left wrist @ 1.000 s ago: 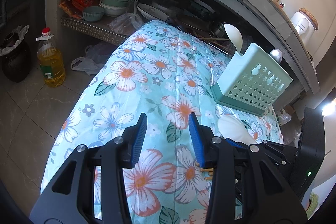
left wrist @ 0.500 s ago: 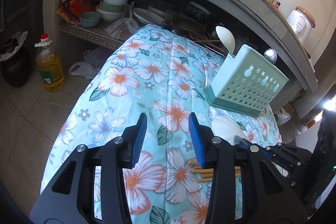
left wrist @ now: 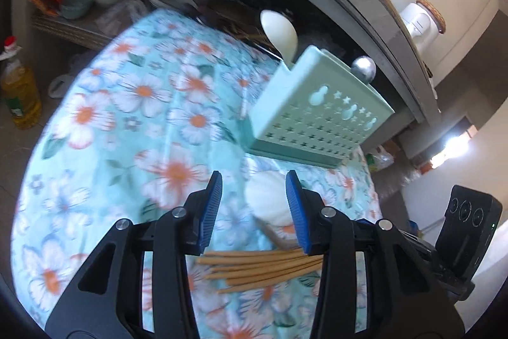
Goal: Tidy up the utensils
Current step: 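Grasp the white ceramic spoon with the right gripper while the left grasps the wooden chopsticks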
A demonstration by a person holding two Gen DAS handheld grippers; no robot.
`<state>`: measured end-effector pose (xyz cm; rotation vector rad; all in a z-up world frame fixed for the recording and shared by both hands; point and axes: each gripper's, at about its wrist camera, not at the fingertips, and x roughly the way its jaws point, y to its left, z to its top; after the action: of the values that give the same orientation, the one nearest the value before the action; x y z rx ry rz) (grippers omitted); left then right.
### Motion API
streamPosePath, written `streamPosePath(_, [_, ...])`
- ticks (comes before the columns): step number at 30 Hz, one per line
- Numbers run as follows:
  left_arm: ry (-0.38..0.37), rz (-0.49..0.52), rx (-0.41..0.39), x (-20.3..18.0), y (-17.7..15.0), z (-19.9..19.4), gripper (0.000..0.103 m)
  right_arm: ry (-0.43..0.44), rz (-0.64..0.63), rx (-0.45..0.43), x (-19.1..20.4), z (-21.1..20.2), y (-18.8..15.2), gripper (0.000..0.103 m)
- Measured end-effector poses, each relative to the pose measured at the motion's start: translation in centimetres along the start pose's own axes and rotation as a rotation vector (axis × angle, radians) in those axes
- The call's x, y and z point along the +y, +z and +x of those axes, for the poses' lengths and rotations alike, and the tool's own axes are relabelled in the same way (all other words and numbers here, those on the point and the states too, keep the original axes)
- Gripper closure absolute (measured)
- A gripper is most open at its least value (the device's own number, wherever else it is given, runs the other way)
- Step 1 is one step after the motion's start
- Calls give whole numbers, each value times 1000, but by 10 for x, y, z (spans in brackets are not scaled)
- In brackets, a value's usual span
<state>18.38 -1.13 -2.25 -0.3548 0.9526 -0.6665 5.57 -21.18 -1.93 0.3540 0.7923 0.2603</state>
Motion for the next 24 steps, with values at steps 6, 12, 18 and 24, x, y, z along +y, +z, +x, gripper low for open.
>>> streamPosePath(6, [-18, -78, 193, 12, 17, 54, 64, -6, 64, -38, -24, -19, -5, 83])
streamPosePath(12, [-174, -273, 378, 43, 21, 98, 65, 6, 89, -40, -33, -18, -9, 83])
streamPosePath(18, [-359, -393, 462, 47, 17, 110, 65, 24, 107, -44, -40, -17, -13, 83])
streamPosePath(24, [-411, -420, 432, 41, 15, 111, 65, 17, 102, -51, -40, -18, -10, 83])
